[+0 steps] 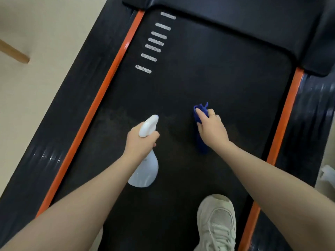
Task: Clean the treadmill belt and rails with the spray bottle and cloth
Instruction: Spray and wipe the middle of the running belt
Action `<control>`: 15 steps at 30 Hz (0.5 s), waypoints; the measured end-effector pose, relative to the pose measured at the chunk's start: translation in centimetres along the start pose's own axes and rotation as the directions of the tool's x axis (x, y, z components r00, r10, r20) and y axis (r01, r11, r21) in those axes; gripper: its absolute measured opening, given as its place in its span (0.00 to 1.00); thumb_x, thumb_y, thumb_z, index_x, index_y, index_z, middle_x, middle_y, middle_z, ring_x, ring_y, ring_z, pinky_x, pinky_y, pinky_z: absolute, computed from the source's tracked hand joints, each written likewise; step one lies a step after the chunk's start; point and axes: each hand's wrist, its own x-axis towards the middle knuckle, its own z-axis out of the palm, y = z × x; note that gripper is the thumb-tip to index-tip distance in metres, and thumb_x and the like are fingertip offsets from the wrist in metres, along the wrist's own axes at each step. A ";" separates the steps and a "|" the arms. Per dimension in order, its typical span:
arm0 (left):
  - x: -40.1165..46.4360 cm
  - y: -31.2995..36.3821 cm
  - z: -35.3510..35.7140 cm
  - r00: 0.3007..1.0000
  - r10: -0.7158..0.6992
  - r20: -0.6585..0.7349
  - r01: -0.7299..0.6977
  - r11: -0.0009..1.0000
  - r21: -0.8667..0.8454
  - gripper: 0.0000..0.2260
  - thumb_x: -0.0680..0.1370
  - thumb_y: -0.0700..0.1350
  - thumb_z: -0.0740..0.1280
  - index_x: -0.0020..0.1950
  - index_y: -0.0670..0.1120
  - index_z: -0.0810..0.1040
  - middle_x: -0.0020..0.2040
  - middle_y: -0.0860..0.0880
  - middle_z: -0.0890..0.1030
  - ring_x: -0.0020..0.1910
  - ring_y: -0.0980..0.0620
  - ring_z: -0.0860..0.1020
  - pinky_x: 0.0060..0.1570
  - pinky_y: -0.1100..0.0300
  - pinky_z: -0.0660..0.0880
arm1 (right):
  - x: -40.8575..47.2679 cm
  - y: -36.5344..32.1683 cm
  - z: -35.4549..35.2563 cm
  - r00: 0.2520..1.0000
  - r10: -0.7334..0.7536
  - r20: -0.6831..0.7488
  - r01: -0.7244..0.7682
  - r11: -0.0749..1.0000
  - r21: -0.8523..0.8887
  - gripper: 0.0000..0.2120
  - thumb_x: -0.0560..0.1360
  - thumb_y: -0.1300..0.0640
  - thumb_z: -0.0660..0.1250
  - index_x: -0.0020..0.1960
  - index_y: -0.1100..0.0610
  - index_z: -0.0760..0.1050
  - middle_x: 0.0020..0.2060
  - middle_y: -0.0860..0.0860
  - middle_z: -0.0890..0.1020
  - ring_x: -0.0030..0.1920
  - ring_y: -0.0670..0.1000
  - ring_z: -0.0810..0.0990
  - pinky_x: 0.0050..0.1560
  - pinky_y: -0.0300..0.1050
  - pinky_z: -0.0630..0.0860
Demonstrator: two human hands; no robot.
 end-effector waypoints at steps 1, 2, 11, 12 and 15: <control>0.2 -0.1 -0.6 0.999 0.012 -0.040 -0.013 1.000 -0.007 0.07 0.73 0.40 0.66 0.50 0.44 0.77 0.41 0.46 0.79 0.37 0.50 0.80 0.35 0.63 0.72 | 0.8 -1.1 0.4 0.996 0.091 -0.022 -0.091 0.996 -0.022 0.23 0.80 0.57 0.56 0.74 0.52 0.57 0.65 0.57 0.65 0.54 0.58 0.70 0.48 0.50 0.71; 0.5 0.0 -1.2 0.997 0.034 -0.074 -0.034 0.999 -0.007 0.07 0.73 0.40 0.66 0.50 0.44 0.76 0.42 0.45 0.79 0.38 0.49 0.80 0.36 0.61 0.72 | 1.2 -2.4 0.8 0.990 0.135 -0.047 -0.137 0.989 -0.053 0.23 0.80 0.59 0.57 0.73 0.52 0.58 0.66 0.57 0.65 0.53 0.58 0.70 0.47 0.50 0.69; 3.5 0.3 -3.9 0.989 0.144 -0.025 -0.145 0.987 -0.067 0.15 0.74 0.45 0.70 0.58 0.48 0.73 0.43 0.53 0.78 0.42 0.50 0.79 0.47 0.54 0.76 | 2.0 -7.5 2.6 0.903 -0.409 0.130 0.427 0.824 -0.373 0.26 0.76 0.61 0.57 0.73 0.55 0.57 0.64 0.58 0.66 0.56 0.61 0.69 0.49 0.53 0.68; 3.7 0.1 -3.9 0.989 0.146 -0.028 -0.148 0.986 -0.074 0.14 0.74 0.45 0.70 0.58 0.48 0.74 0.43 0.53 0.79 0.43 0.50 0.79 0.46 0.54 0.76 | 3.1 -7.1 2.0 0.956 -0.289 0.050 0.286 0.883 -0.373 0.27 0.75 0.62 0.57 0.73 0.55 0.58 0.64 0.59 0.66 0.55 0.61 0.69 0.49 0.53 0.68; 4.2 0.1 -3.8 0.989 0.138 -0.051 -0.142 0.987 -0.079 0.12 0.74 0.46 0.69 0.57 0.48 0.75 0.45 0.52 0.80 0.43 0.52 0.79 0.44 0.58 0.74 | 3.3 -7.6 1.4 0.984 -0.171 0.057 0.180 0.924 -0.338 0.28 0.75 0.62 0.59 0.74 0.53 0.57 0.65 0.58 0.65 0.55 0.59 0.69 0.51 0.52 0.68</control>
